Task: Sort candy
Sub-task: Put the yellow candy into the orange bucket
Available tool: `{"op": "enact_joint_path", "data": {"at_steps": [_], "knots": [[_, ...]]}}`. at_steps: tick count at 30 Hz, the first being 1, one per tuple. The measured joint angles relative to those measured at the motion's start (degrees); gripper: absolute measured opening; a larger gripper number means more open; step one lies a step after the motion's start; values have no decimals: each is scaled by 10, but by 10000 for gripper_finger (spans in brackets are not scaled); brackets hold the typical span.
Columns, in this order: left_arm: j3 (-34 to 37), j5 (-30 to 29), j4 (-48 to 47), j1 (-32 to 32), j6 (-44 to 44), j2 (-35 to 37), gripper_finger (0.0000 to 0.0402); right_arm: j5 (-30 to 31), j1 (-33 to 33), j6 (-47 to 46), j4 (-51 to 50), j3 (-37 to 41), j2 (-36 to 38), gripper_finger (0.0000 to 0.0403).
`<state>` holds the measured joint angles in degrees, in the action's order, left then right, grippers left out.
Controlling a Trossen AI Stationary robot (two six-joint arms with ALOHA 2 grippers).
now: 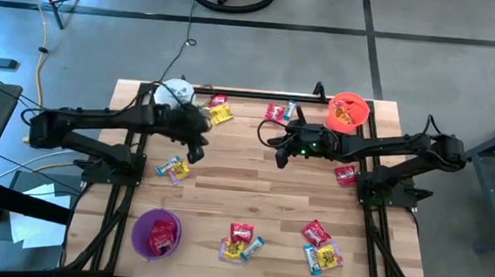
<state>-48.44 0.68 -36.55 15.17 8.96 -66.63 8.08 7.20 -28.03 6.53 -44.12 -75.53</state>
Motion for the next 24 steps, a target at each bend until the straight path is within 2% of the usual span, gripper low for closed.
{"op": "enact_joint_path", "data": {"at_steps": [6, 10, 19, 24], "knots": [[-24, -1, -156, -46, 76, -38, 5, -12, 11, 15, -2, 0, 0, 0], [-17, 7, -222, -77, 115, -46, 33, -18, 19, 15, -3, 0, 0, 0], [13, 20, -234, -128, 166, -48, 135, -40, 30, 26, -4, 0, 0, 0], [75, 35, -217, -134, 206, -50, 160, -41, 30, 24, -6, 0, 0, 0]]}}
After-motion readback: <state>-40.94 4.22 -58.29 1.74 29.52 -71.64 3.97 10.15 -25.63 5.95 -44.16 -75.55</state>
